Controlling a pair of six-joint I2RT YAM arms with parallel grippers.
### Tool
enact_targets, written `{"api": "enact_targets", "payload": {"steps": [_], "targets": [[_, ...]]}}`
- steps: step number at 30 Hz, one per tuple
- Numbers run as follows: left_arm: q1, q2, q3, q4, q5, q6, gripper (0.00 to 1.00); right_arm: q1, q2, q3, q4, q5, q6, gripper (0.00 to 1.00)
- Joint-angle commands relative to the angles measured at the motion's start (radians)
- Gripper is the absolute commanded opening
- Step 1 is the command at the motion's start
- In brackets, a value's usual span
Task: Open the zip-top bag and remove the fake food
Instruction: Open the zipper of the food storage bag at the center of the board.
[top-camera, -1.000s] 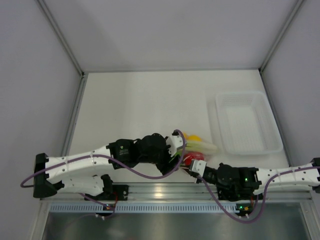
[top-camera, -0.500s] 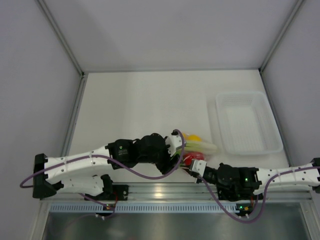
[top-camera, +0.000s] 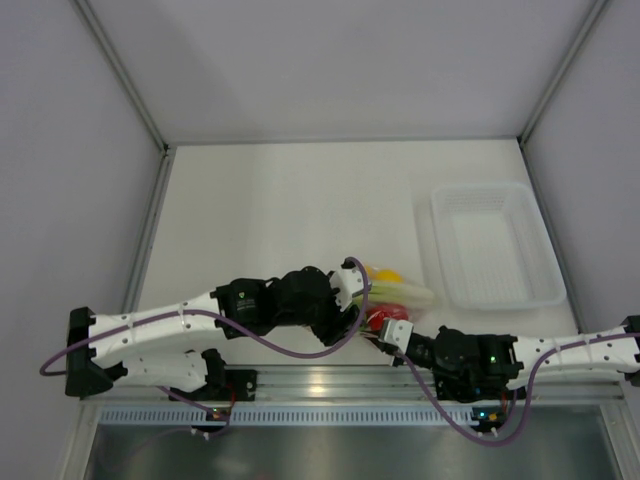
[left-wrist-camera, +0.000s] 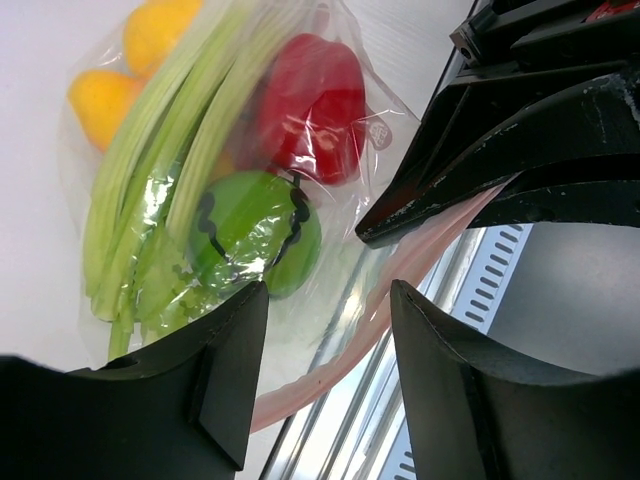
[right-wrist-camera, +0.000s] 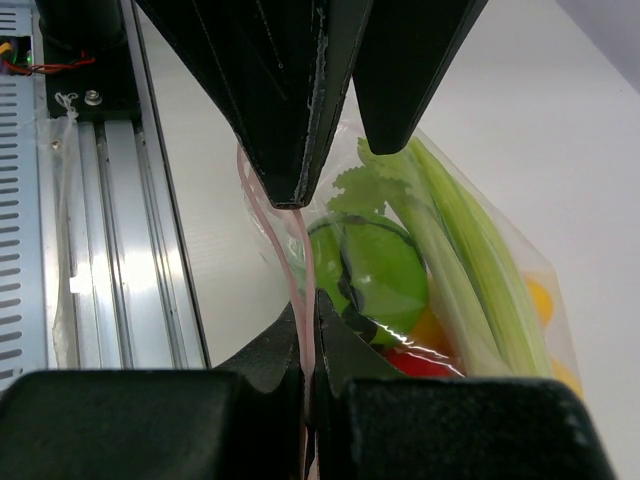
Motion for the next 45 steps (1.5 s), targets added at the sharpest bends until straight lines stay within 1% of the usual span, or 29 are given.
{"api": "enact_targets", "payload": {"steps": [1,8,11,15,17,20,24,30,33,36,39,40,41,42,43,45], "targets": [[-0.003,-0.005,0.002,0.059,-0.002,0.008,0.58,0.018,-0.010,0.013,0.032,0.004,0.012,0.00],[-0.003,-0.003,-0.052,0.108,0.108,-0.002,0.55,0.017,-0.016,0.013,0.030,0.010,0.014,0.00],[-0.003,-0.005,-0.064,0.114,0.120,0.001,0.53,0.018,-0.013,0.018,0.024,0.018,0.020,0.00],[-0.004,-0.008,-0.077,0.116,0.098,0.002,0.51,0.018,-0.022,0.021,0.015,0.019,0.032,0.00],[-0.003,-0.011,-0.084,0.117,0.050,0.005,0.50,0.018,-0.033,0.023,0.012,0.013,0.041,0.00],[-0.004,-0.011,-0.093,0.125,-0.011,0.019,0.46,0.016,-0.082,0.016,0.017,0.016,0.063,0.00],[-0.004,0.006,-0.087,0.127,-0.024,0.042,0.46,0.016,-0.141,0.030,0.024,0.009,0.087,0.00],[-0.004,0.000,-0.078,0.131,-0.080,0.051,0.45,0.017,-0.186,0.096,-0.068,-0.005,0.074,0.00],[-0.004,-0.022,-0.058,0.130,-0.103,0.065,0.33,0.016,-0.169,0.110,-0.111,-0.002,0.069,0.00],[-0.004,-0.037,-0.048,0.128,-0.128,0.085,0.29,0.016,-0.171,0.108,-0.118,-0.004,0.067,0.00],[-0.004,-0.046,-0.037,0.128,-0.102,0.085,0.26,0.016,-0.184,0.104,-0.117,-0.004,0.063,0.00],[-0.004,-0.046,-0.032,0.128,-0.094,0.085,0.18,0.016,-0.186,0.104,-0.118,-0.005,0.061,0.00],[-0.004,-0.045,-0.028,0.130,-0.088,0.085,0.14,0.016,-0.185,0.104,-0.120,-0.004,0.058,0.00],[-0.004,-0.039,-0.024,0.130,-0.084,0.084,0.11,0.016,-0.183,0.107,-0.120,-0.002,0.057,0.00],[-0.004,-0.034,-0.012,0.130,-0.077,0.084,0.05,0.016,-0.181,0.108,-0.120,-0.001,0.054,0.00],[-0.004,-0.016,-0.001,0.131,-0.074,0.087,0.01,0.016,-0.177,0.118,-0.120,-0.002,0.046,0.00]]}}
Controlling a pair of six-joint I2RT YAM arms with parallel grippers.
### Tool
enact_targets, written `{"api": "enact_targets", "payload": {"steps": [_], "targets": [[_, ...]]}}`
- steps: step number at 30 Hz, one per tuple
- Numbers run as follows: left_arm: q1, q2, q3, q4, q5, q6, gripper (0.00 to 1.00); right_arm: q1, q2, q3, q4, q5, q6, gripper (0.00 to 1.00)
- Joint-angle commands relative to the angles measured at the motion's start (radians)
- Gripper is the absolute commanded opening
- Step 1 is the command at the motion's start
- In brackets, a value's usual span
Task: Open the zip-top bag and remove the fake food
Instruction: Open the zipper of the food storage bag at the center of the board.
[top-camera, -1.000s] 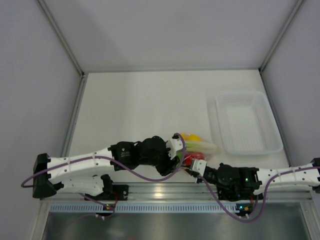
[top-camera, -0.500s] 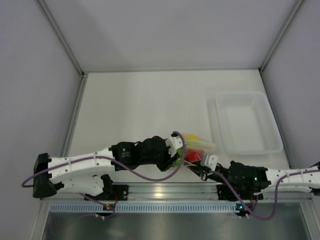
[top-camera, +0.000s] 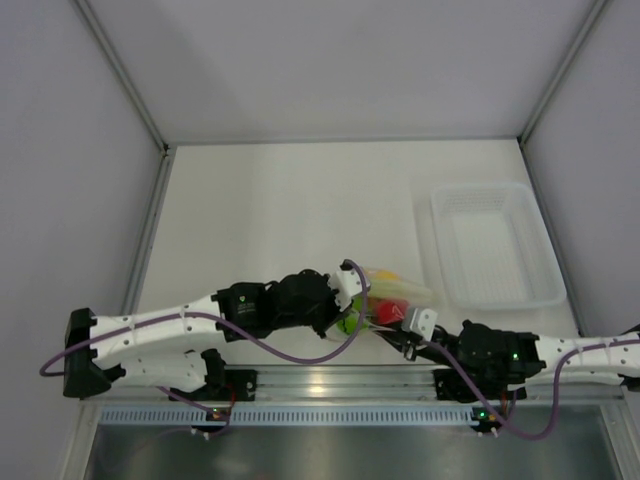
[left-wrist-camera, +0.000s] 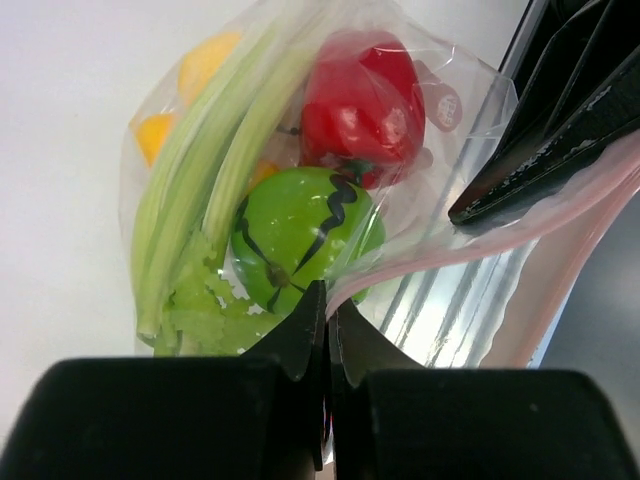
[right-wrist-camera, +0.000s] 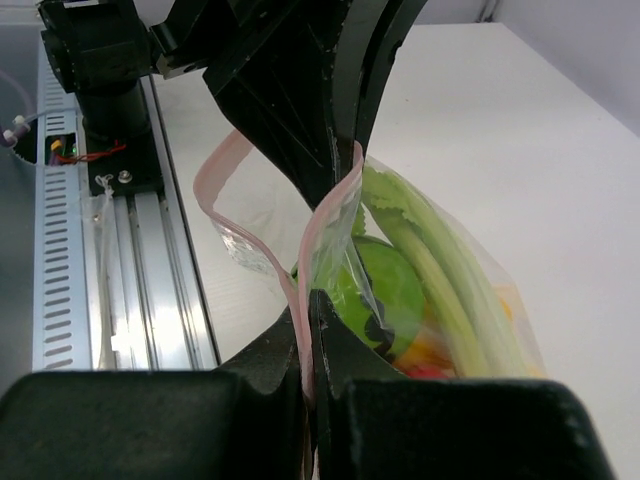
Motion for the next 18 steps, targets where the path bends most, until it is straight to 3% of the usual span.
{"api": "enact_targets", "payload": {"steps": [1,2,4,7,18], "targets": [[-0.005,0.006,0.068,0.045,0.006,0.010,0.00,0.016,0.000,0.065,-0.021,-0.004,-0.017,0.00],[-0.004,0.014,0.073,0.045,0.015,0.018,0.02,0.016,0.002,0.070,-0.024,-0.004,-0.023,0.00],[-0.004,0.029,0.082,0.045,0.035,0.019,0.14,0.016,0.003,0.077,-0.030,0.004,-0.026,0.00],[-0.004,0.040,0.099,0.043,0.075,0.029,0.20,0.016,0.008,0.082,-0.042,0.015,-0.029,0.00],[-0.004,-0.035,0.094,0.030,0.131,0.069,0.20,0.013,-0.037,0.062,-0.068,0.062,-0.011,0.00]]}}
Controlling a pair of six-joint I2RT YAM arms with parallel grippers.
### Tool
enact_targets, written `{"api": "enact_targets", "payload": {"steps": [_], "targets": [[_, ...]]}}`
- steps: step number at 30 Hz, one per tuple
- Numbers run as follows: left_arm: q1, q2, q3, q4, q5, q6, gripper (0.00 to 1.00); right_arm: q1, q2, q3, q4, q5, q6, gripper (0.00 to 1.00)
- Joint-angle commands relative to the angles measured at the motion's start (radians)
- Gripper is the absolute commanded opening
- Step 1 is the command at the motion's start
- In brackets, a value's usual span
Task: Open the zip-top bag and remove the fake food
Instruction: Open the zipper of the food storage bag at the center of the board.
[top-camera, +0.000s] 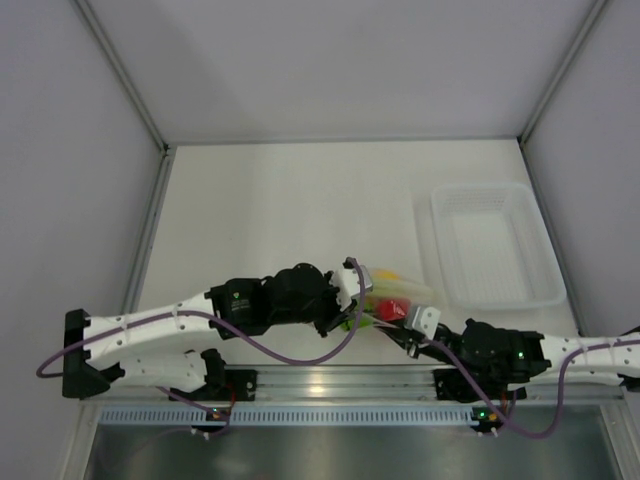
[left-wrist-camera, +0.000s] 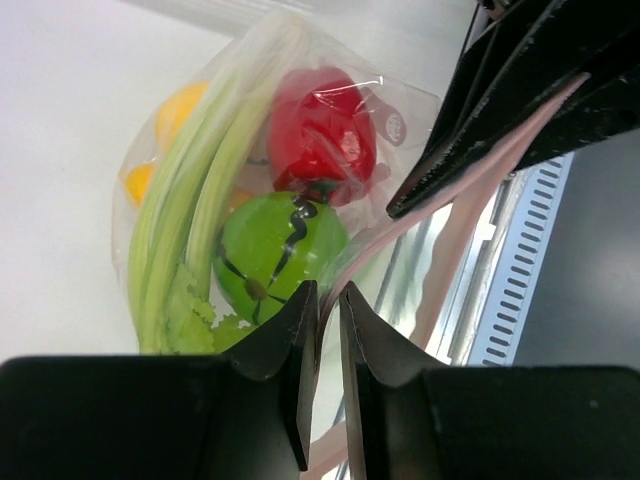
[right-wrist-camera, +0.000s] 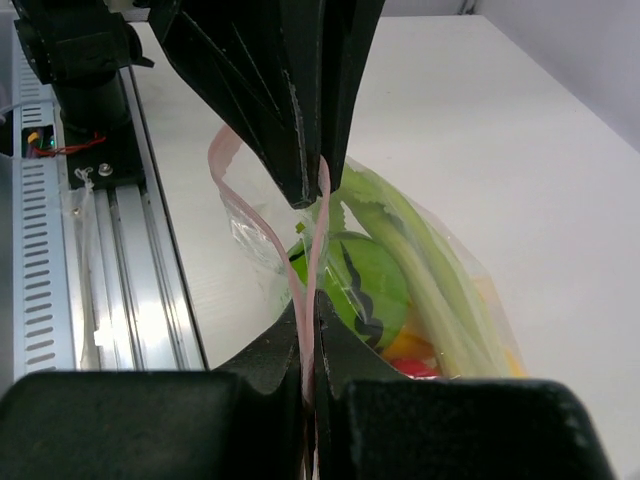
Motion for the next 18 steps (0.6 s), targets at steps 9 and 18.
{"api": "enact_targets", "payload": {"steps": [9,18], "targets": [[-0.004,0.004,0.001,0.026,0.100,0.010,0.19,0.013,-0.012,0.035,0.011,0.026,0.002,0.00],[-0.004,-0.025,-0.017,0.024,-0.018,0.006,0.00,0.015,-0.022,0.029,0.009,0.041,0.007,0.00]]}}
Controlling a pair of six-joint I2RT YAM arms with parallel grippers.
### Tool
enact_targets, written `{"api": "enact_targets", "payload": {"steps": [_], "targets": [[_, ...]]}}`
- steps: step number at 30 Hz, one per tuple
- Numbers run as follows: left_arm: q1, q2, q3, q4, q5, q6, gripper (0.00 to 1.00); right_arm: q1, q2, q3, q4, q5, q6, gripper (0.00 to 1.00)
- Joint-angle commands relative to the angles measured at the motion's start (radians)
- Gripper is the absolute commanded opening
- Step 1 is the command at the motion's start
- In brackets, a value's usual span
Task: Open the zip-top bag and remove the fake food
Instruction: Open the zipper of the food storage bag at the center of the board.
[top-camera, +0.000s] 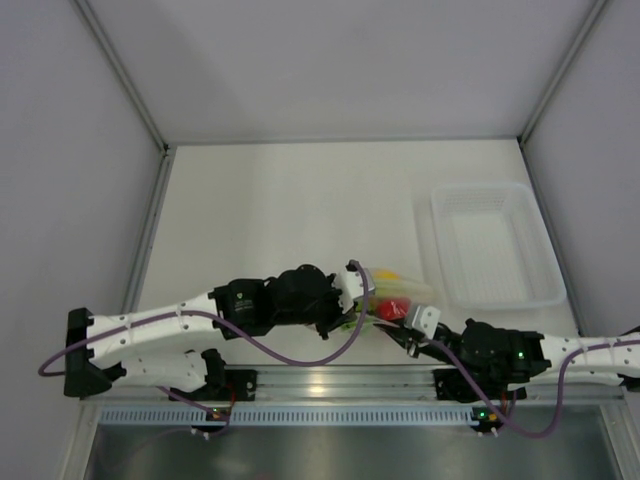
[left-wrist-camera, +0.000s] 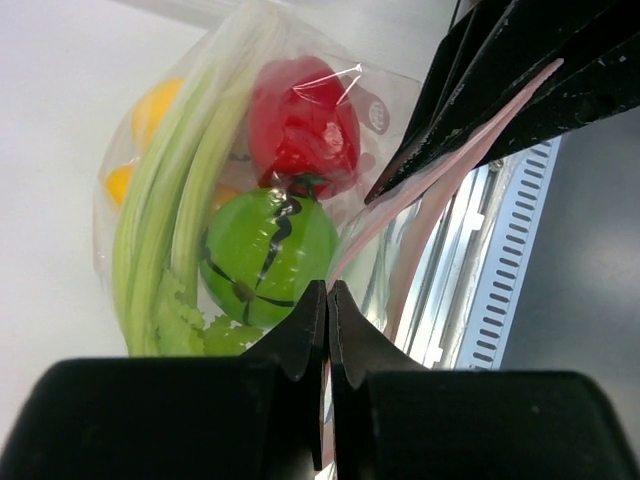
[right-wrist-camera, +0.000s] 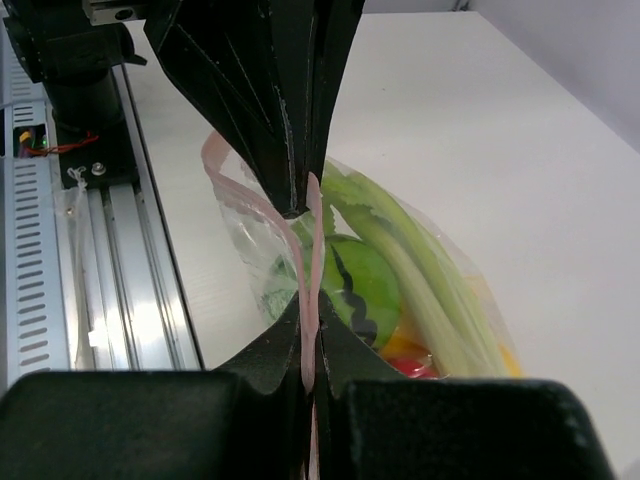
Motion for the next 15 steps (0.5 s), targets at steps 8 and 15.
{"api": "enact_targets", "payload": {"steps": [8,15], "targets": [[-0.002,-0.053,0.034,0.025,-0.373,-0.008,0.00,0.015,0.008,0.069,0.117,0.084,-0.044,0.34],[0.039,-0.006,0.158,0.020,-0.690,-0.068,0.00,-0.011,0.217,0.277,0.153,0.414,0.027,0.99]]}}
